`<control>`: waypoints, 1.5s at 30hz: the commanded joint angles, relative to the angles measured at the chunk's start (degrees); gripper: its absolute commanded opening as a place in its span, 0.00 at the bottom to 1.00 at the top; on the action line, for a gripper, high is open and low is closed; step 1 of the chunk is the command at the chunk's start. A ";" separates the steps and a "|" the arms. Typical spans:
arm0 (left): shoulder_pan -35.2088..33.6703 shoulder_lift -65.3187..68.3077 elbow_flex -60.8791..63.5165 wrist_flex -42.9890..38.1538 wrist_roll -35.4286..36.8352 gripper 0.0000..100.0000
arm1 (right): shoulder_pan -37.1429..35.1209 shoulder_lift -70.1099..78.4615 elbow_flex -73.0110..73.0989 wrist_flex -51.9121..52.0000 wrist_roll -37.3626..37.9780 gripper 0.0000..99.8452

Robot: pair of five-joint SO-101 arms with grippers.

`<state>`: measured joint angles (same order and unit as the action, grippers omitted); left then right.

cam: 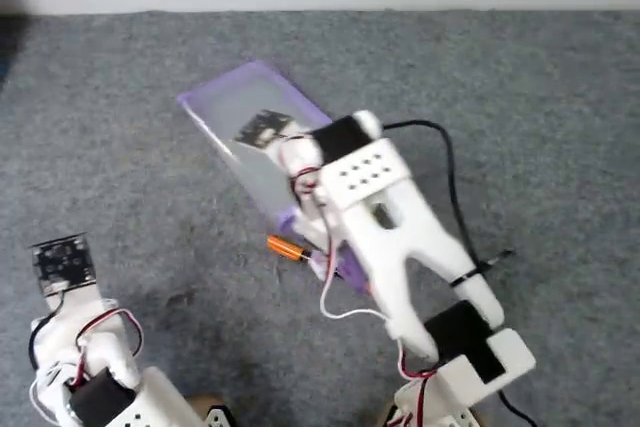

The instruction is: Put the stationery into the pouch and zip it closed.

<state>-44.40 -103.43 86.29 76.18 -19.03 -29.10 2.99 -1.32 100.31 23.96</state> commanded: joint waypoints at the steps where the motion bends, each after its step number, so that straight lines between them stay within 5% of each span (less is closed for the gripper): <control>1: 3.69 -0.53 -3.47 0.18 -0.62 0.02 | 4.09 -3.30 2.81 1.80 5.36 0.01; 11: 3.69 -0.53 -3.30 0.18 -0.44 0.02 | 2.68 -3.21 -3.16 2.33 6.07 0.28; 37: 3.60 -0.53 -3.12 0.18 -0.44 0.02 | -1.89 29.14 -13.01 -9.27 -1.23 0.27; 45: 3.60 -0.53 -3.12 0.18 -0.44 0.02 | -1.80 34.07 -14.51 -9.45 -1.23 0.04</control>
<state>-40.97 -103.43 86.02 76.18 -19.03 -29.89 37.01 -14.24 91.25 23.34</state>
